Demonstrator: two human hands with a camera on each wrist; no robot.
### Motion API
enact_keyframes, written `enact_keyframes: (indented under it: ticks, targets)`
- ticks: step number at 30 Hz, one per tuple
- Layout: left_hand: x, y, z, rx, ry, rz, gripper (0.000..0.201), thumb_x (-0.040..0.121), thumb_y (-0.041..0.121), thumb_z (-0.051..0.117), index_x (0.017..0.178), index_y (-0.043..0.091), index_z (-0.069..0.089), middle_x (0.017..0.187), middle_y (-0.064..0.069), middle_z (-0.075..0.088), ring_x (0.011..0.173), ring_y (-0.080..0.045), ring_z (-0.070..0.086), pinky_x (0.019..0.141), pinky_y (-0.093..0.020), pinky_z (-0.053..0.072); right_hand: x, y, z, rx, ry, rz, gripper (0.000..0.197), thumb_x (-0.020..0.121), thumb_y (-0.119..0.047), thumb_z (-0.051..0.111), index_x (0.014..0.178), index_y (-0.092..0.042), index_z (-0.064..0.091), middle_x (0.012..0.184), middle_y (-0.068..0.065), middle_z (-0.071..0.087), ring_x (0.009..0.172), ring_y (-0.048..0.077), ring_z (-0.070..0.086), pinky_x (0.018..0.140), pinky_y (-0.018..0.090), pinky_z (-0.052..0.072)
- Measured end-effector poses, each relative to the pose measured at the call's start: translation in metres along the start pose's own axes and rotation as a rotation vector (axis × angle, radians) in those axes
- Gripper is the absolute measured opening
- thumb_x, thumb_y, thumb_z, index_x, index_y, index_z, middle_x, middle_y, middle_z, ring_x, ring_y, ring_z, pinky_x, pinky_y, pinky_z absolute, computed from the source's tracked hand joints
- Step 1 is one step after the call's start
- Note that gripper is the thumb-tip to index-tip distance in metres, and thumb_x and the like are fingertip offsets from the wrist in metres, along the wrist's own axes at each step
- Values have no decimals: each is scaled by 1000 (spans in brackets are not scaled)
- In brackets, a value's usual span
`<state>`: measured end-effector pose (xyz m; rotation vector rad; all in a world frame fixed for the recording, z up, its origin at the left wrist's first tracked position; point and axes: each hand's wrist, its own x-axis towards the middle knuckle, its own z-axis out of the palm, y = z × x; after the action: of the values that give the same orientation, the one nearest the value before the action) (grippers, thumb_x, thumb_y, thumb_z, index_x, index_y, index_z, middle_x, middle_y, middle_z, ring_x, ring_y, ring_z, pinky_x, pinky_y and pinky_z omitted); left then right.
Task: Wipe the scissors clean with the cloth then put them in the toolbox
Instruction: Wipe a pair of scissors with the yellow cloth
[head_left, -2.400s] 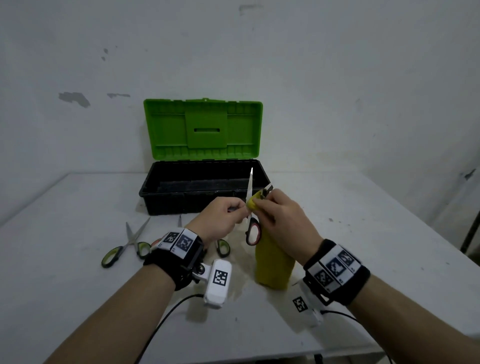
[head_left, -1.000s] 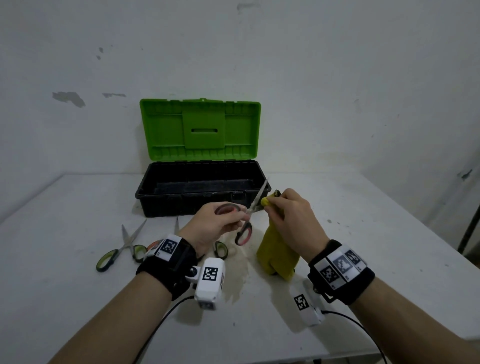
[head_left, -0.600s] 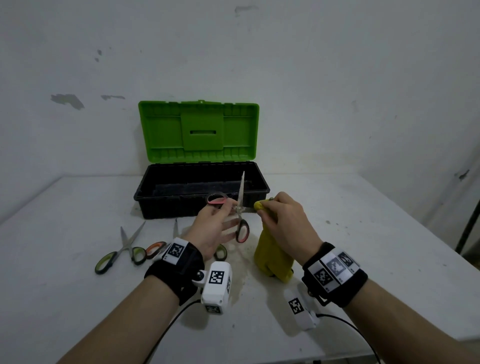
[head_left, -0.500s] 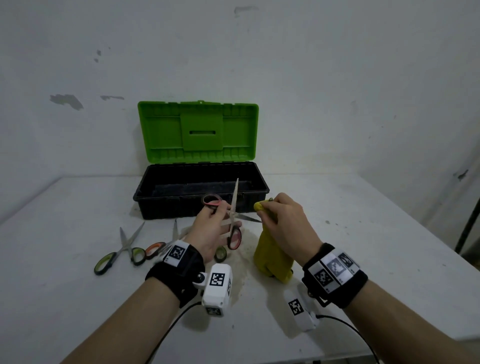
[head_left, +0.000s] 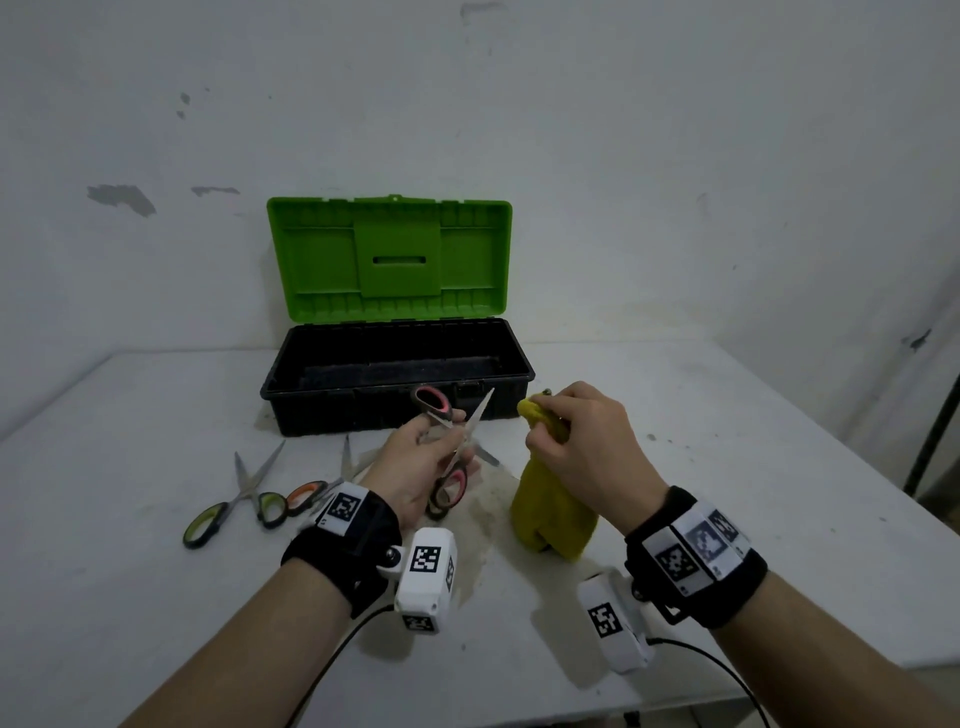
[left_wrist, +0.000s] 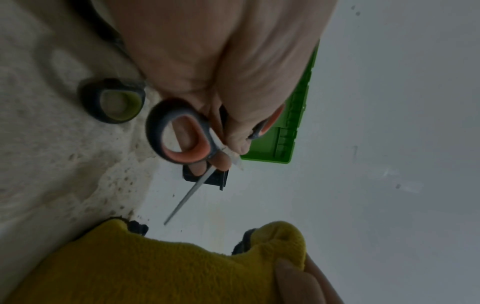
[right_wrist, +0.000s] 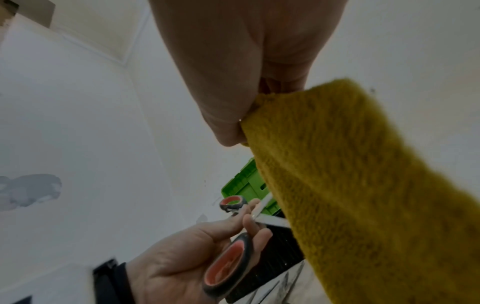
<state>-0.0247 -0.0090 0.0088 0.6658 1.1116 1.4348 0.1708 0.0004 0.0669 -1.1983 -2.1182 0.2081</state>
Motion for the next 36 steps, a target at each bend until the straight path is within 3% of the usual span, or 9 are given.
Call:
enact_keyframes:
  ticks: [3,8,12,16,23,26,30,34,36]
  targets:
    - [-3,0,7,1,-12,13,11,96,8,63,104,12,69,91,-11,75,74,-21,73,78,-42,60,-3,-5,6,-10,-24,-63,32,88,-18,61,119,-18,65,98,-2,58,83,9,49,75,18,38]
    - [-8,-2,22,9,-41,119,9,96,8,62,102,10,69,90,-12,74,74,-20,68,69,-35,60,-11,-12,27,-30,69,-189,15,94,-21,62,103,-16,72,91,2,57,84,22,51,72,37,48]
    - [-12,-3,30,18,-27,152,11,97,11,61,92,7,70,75,-10,68,64,-18,62,62,-30,52,-10,-12,33,-69,132,-244,18,93,-18,58,105,-12,69,92,9,55,75,27,52,60,42,49]
    - [-13,-5,34,49,-12,176,10,96,12,64,92,5,70,71,-6,66,63,-15,61,63,-31,52,-9,-8,30,-95,118,-239,14,91,-8,62,104,-8,67,92,10,52,66,26,51,54,41,50]
    - [-10,-10,36,24,23,131,12,95,11,67,92,0,69,75,-11,64,61,-15,63,58,-27,56,22,24,10,-17,201,28,21,97,-24,56,108,-15,71,93,3,54,81,21,55,71,28,44]
    - [-9,-9,34,8,31,126,12,94,12,68,93,0,70,78,-9,66,64,-15,66,61,-28,57,13,21,8,-13,202,-50,18,96,-23,58,108,-15,70,95,3,56,82,21,56,72,30,47]
    - [-11,-9,37,18,-22,147,12,96,11,64,93,1,70,77,-6,70,63,-13,64,63,-29,56,-10,3,23,-60,76,-212,16,95,-24,59,105,-18,69,93,3,54,72,23,55,60,40,51]
    - [-13,-10,38,64,-25,166,14,97,12,63,91,2,71,74,-5,69,62,-13,61,65,-31,56,-6,5,27,-81,78,-158,15,95,-21,58,101,-15,70,92,3,51,72,23,53,63,41,51]
    - [-12,-11,35,68,-14,166,14,96,12,65,89,2,70,76,-7,66,61,-13,60,63,-30,56,6,12,21,-72,102,-78,18,95,-20,57,103,-14,72,92,2,50,75,21,53,68,34,48]
